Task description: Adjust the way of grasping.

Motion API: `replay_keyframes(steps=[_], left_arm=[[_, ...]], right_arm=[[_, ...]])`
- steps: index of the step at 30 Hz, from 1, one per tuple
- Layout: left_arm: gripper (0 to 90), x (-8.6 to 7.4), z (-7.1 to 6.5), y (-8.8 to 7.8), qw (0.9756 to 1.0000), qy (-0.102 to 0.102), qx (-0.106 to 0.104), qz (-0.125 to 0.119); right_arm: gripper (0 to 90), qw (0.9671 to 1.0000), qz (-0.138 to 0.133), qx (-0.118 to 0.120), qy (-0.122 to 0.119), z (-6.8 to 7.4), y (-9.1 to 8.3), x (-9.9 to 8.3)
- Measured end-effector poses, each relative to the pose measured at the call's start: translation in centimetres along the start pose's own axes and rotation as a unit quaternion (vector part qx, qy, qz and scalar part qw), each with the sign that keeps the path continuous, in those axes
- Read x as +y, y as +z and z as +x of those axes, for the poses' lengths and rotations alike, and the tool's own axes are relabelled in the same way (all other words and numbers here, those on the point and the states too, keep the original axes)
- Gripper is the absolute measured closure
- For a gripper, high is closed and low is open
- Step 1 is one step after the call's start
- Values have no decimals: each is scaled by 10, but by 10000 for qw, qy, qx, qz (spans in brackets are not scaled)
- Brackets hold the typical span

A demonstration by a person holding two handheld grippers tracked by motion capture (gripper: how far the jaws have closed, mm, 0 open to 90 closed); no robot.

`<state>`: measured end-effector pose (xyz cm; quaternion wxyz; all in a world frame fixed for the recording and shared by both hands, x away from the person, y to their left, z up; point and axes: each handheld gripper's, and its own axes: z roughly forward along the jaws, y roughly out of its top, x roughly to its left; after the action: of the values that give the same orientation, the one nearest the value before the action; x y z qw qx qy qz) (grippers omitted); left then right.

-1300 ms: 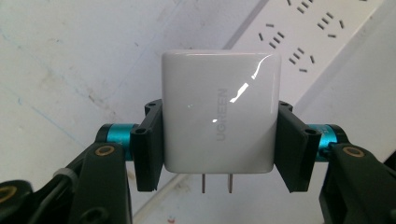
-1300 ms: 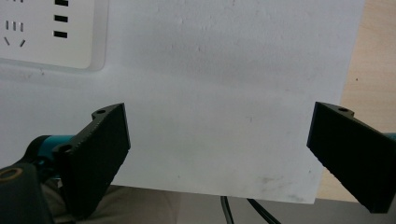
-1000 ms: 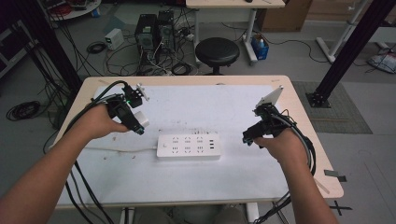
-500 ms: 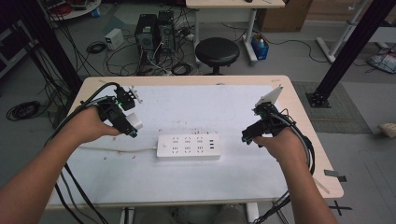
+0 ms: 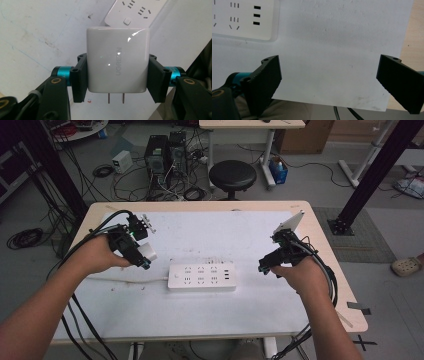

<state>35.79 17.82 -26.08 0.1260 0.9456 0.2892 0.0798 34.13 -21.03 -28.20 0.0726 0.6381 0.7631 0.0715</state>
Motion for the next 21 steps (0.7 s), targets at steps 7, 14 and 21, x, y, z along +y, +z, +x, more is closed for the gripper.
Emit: replay_keyframes(steps=[7,14,21], left_arm=[[426,1,-5,1,9983,488,-283,-168],[426,4,-13,2,9910,938,-719,-628],[426,6,-20,5,9763,1383,-1204,-1149]], right_arm=[[55,10000,29,69,-20,5,1,1],[55,9999,7,136,-59,11,0,2],[55,9996,35,291,30,13,1,2]])
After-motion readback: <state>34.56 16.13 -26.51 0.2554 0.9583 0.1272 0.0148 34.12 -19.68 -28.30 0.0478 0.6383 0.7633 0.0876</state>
